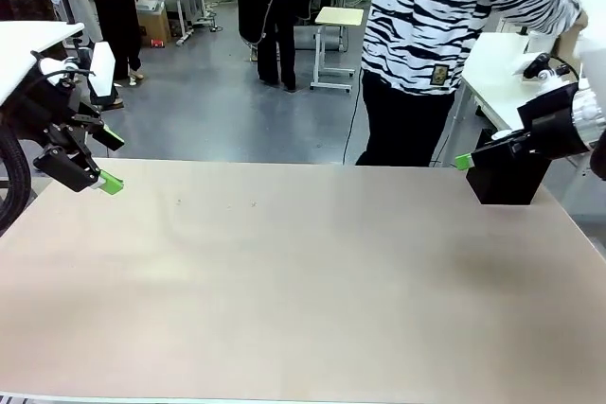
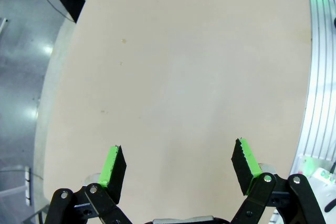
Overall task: Pour a drink into a cup and package it in a carrier.
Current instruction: Insert the held 600 ml Paper Cup into the Cup Carrier.
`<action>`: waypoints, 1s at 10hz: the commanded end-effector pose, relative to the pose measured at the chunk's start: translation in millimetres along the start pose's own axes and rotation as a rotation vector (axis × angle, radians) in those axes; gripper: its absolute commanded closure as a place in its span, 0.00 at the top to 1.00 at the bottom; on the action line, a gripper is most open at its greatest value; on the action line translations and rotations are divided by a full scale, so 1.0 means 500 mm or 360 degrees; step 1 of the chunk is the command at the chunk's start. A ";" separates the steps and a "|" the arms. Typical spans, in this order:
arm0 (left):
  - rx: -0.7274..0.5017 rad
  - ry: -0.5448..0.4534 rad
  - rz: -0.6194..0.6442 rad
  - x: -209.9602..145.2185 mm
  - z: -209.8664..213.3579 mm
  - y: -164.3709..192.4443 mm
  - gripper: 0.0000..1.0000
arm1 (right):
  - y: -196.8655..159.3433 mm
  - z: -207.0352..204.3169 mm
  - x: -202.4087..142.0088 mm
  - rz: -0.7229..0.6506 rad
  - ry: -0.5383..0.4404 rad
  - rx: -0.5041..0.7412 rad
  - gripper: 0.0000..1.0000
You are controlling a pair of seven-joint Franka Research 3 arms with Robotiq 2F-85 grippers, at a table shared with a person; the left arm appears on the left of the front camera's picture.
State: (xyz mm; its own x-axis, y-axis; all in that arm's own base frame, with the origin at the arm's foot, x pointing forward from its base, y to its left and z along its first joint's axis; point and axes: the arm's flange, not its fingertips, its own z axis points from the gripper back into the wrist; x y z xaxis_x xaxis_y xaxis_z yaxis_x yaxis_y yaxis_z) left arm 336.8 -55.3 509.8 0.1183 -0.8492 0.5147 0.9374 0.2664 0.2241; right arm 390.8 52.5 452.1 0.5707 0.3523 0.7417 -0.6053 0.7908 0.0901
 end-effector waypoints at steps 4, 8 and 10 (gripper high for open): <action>-0.0011 -0.0012 0.0001 -0.003 0.003 -0.002 1.00 | -0.003 0.000 -0.001 0.0022 -0.0011 0.0009 0.96; -0.0011 -0.0012 0.0001 -0.003 0.003 -0.002 1.00 | -0.003 0.000 -0.001 0.0022 -0.0011 0.0009 0.96; -0.0011 -0.0012 0.0001 -0.003 0.003 -0.002 1.00 | -0.003 0.000 -0.001 0.0022 -0.0011 0.0009 0.96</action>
State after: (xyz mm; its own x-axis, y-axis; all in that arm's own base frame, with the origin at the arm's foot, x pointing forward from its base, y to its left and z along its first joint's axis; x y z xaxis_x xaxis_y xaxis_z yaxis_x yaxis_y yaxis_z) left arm 336.8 -55.3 509.8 0.1183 -0.8492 0.5147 0.9374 0.2664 0.2241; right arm 390.8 52.5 452.1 0.5707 0.3523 0.7417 -0.6053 0.7908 0.0901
